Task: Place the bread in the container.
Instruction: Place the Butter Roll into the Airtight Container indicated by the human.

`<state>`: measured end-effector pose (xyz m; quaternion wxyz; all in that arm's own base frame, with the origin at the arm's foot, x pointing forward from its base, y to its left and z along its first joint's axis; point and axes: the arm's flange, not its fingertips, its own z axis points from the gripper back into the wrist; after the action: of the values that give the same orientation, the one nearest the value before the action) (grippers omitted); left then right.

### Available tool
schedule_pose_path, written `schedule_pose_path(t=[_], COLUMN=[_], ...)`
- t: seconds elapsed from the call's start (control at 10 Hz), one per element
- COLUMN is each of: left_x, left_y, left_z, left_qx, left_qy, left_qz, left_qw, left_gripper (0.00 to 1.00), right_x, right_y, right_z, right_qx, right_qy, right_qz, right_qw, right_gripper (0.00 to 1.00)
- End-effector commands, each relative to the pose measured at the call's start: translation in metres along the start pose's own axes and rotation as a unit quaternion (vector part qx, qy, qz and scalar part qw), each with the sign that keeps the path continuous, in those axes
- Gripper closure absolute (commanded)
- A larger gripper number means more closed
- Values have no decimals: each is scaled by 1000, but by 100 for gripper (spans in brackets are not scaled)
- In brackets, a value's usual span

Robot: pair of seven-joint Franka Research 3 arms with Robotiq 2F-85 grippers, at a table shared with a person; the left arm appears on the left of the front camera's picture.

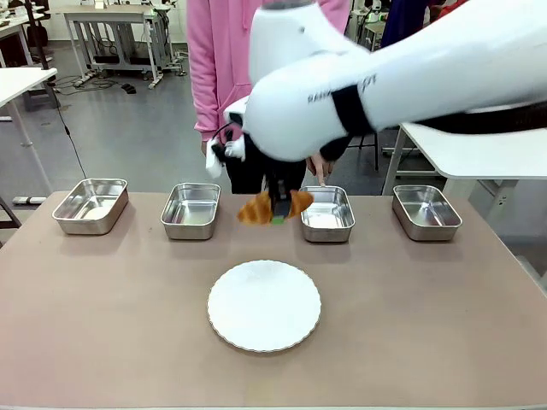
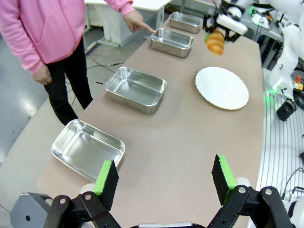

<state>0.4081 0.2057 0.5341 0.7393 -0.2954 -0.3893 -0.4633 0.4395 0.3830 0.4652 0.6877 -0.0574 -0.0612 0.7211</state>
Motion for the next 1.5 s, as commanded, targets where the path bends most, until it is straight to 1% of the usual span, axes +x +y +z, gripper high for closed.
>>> schedule_pose_path(t=[0.0,0.1,0.2,0.3,0.4,0.5,0.8,0.9,1.0,1.1,1.2,1.3,1.4], left_x=[1,1,1,1,1,1,1,1,1,1,1,1,1], left_y=[-1,-1,-1,-1,-1,-1,-1,-1,-1,-1,-1,-1,-1], left_z=[1,1,1,1,1,1,1,1,1,1,1,1,1], left_qx=[0,0,0,0,0,0,0,0,0,0,0,0,0], left_qy=[-3,-3,-3,-3,-3,-3,-3,-3,-3,-3,-3,-3,-3], left_qz=[-9,-9,-9,-9,-9,-9,-9,-9,-9,-9,-9,-9,-9], left_qw=[1000,1000,1000,1000,1000,1000,1000,1000,1000,1000,1000,1000,1000], left_gripper=[0,0,0,0,0,0,0,0,0,0,0,0,0], right_x=[-7,-19,-28,-37,-45,-50,-50,-44,-34,-35,-42,-50,-59], right_y=[-31,-49,-61,-72,-81,-66,-66,-72,-81,-87,-88,-92,-98], right_z=[-5,-8,-12,-17,-20,-17,-17,-22,-33,-38,-40,-43,-49], right_qx=[16,15,20,26,35,26,26,31,7,-18,-46,-80,-97], right_qy=[31,37,35,36,24,35,35,33,41,42,45,54,67], right_qz=[-189,-270,-321,-364,-386,-310,-310,-333,-440,-509,-563,-617,-642], right_qw=[981,962,946,930,922,950,950,942,897,860,824,781,758], right_gripper=[45,45,45,45,45,45,45,45,45,45,45,45,45])
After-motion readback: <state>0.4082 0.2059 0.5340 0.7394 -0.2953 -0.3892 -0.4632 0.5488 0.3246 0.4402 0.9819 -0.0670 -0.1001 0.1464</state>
